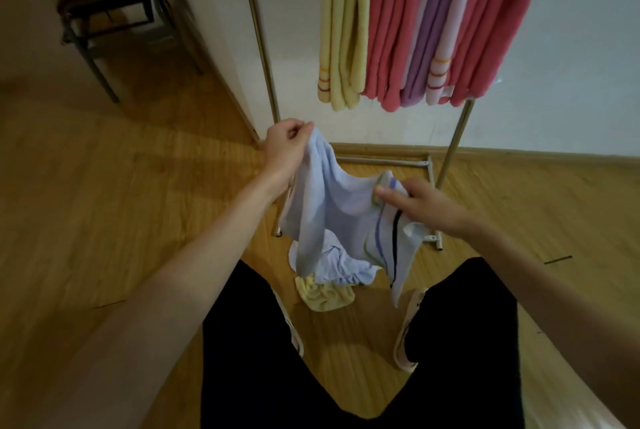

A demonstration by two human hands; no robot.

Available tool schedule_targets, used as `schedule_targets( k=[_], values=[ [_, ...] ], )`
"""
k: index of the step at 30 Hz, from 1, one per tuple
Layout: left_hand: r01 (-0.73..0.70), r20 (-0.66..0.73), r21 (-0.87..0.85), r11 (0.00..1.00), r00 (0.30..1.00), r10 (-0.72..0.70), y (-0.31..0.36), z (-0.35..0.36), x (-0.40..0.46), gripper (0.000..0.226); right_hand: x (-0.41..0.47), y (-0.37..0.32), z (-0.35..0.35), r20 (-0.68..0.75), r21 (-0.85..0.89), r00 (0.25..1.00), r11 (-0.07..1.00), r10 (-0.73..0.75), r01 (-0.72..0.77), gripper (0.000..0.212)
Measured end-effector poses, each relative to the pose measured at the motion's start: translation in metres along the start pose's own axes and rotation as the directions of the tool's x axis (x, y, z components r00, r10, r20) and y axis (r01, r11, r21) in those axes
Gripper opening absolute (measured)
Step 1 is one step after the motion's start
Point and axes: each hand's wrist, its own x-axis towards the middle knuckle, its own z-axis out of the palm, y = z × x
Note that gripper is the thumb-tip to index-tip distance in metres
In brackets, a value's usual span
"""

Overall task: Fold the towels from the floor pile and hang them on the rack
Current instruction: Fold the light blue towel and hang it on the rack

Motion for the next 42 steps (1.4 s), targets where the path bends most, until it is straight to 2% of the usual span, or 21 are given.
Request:
schedule_targets(
  k=[3,6,8,11,13,18,20,22,24,27,32,37,42],
  values=[
    [-0.046,0.093,0.021,0.999,0.995,0.044,0.005,-0.001,0.0,0.015,-0.002,-0.033,-0.012,-0.124,0.21,0.99,0.973,-0.068,0.093,0.059],
    [-0.114,0.188,0.05,0.992,0.977,0.103,0.013,0.003,-0.005,0.015,-0.001,-0.057,-0.023,-0.281,0.396,0.957,0.901,-0.067,0.179,0.054],
    [-0.122,0.311,0.034,0.992,0.945,0.105,0.015,0.003,-0.01,0.016,0.0,-0.072,-0.031,-0.329,0.471,0.941,0.85,-0.076,0.234,0.054],
    [-0.085,0.47,0.019,0.996,0.88,0.066,0.018,-0.004,-0.024,0.014,0.007,-0.087,-0.04,-0.359,0.508,0.931,0.821,-0.072,0.259,0.056],
    [-0.076,0.529,0.004,0.997,0.846,0.062,0.021,-0.013,-0.037,0.016,0.016,-0.094,-0.038,-0.388,0.506,0.921,0.828,-0.032,0.242,0.053],
    [-0.232,0.623,0.009,0.973,0.762,0.177,0.015,-0.032,-0.065,0.036,0.032,-0.112,-0.02,-0.421,0.567,0.905,0.795,0.057,0.214,0.047],
    [-0.295,0.596,0.081,0.952,0.78,0.191,0.01,-0.031,-0.073,0.043,0.035,-0.119,-0.016,-0.433,0.591,0.899,0.775,0.069,0.225,0.048],
    [-0.321,0.525,0.175,0.931,0.83,0.188,0.011,-0.026,-0.079,0.055,0.038,-0.124,-0.012,-0.453,0.609,0.887,0.758,0.093,0.232,0.046],
    [-0.353,0.456,0.243,0.903,0.864,0.215,0.014,-0.02,-0.081,0.057,0.039,-0.128,-0.01,-0.467,0.629,0.875,0.743,0.125,0.23,0.045],
    [-0.389,0.42,0.289,0.875,0.872,0.25,0.02,-0.014,-0.079,0.054,0.039,-0.131,-0.009,-0.479,0.649,0.866,0.721,0.14,0.242,0.041],
    [-0.39,0.434,0.208,0.897,0.859,0.273,0.02,-0.009,-0.077,0.015,0.034,-0.129,-0.013,-0.46,0.65,0.873,0.732,0.164,0.205,0.04],
    [-0.231,0.336,0.142,0.963,0.926,0.172,0.008,-0.015,-0.06,0.015,0.029,-0.119,-0.023,-0.426,0.656,0.881,0.74,0.205,0.145,0.033],
    [-0.164,0.158,0.018,0.986,0.974,0.159,0.021,-0.024,-0.05,0.016,0.025,-0.092,-0.025,-0.354,0.579,0.892,0.815,0.28,-0.026,0.021]
  ],
)
